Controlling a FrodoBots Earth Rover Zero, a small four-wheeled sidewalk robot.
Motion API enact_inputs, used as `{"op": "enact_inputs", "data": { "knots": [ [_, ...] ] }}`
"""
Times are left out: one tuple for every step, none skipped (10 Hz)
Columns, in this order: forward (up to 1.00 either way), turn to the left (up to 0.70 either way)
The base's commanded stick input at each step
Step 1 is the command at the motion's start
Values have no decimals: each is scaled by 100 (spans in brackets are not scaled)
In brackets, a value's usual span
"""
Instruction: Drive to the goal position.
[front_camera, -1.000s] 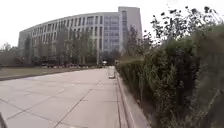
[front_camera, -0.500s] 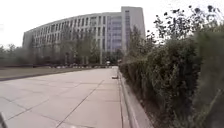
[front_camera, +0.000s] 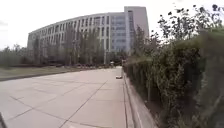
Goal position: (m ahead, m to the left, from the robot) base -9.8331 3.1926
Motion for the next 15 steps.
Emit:
{"op": "enact_inputs", "data": {
  "knots": [
    [0, 45],
    [0, 45],
    [0, 45],
    [0, 45],
    [0, 45],
    [0, 45],
    [1, 45],
    [0, 45],
    [0, 45],
    [0, 45],
    [0, 45],
    [0, 45],
    [0, 45],
    [0, 45],
    [0, 45]
  ]
}}
